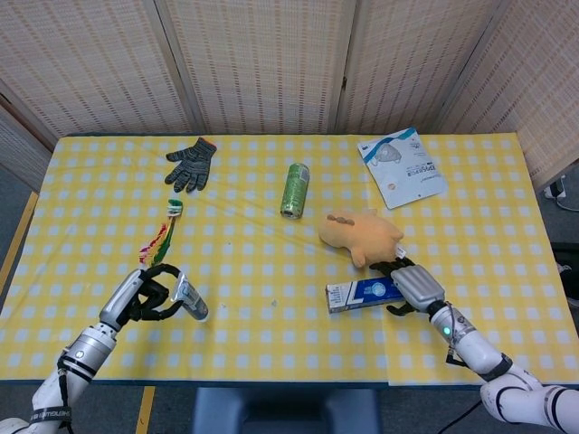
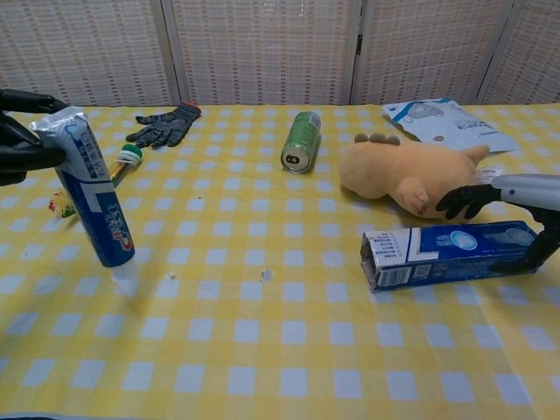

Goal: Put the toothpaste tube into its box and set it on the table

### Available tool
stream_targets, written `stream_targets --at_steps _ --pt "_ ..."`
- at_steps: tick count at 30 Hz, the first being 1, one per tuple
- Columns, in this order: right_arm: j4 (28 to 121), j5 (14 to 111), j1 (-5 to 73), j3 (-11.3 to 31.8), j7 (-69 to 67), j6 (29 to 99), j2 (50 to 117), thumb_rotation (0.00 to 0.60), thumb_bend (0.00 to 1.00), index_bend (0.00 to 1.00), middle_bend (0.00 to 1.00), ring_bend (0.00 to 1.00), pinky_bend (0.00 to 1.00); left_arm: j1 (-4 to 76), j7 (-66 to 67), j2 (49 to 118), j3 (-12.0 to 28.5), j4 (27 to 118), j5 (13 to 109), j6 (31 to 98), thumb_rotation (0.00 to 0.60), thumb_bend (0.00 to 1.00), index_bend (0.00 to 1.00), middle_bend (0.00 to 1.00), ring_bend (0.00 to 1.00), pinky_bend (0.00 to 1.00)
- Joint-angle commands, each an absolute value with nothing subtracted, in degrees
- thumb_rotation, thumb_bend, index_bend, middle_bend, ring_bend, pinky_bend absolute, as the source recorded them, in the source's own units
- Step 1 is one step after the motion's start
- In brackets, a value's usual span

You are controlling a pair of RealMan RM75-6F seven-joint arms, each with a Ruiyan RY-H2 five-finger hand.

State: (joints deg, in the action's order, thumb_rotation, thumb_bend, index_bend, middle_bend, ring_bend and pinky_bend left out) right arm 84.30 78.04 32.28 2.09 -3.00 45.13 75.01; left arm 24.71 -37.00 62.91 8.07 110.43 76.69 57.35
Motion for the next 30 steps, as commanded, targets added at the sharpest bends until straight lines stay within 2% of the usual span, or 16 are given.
stream_targets --at_steps 1,5,12,23,30 --pt "84.3 77.6 32.5 1.6 -1.9 44.8 75.2 0.600 0.30 0.17 0.13 0.19 0.10 24.7 -37.0 62.9 8.0 110.3 76.6 57.3 0.600 0.54 1.00 1.00 1.00 1.00" --pt "84.2 77.2 32.2 1.3 -1.0 45.3 75.5 0.600 0.30 0.18 0.15 0.21 0.12 24.8 -37.0 63.0 8.0 110.1 76.5 57.2 0.600 0.54 1.00 1.00 1.00 1.00" --pt "83.7 77.2 31.4 1.4 0.6 48.1 76.8 0.600 0.30 0.33 0.24 0.27 0.21 24.9 -36.8 63.2 7.8 110.0 76.8 57.3 0.600 0.54 1.00 1.00 1.00 1.00" --pt "81.3 75.7 30.7 1.7 8.1 51.5 79.6 0.600 0.30 0.36 0.26 0.27 0.22 24.5 -37.9 62.8 7.5 109.8 77.6 57.8 0.600 0.54 1.00 1.00 1.00 1.00" --pt "82.5 76.7 30.0 1.9 7.5 53.9 79.7 0.600 0.30 0.43 0.33 0.32 0.32 24.0 -38.1 62.2 7.6 110.5 77.6 58.7 0.600 0.54 1.00 1.00 1.00 1.00"
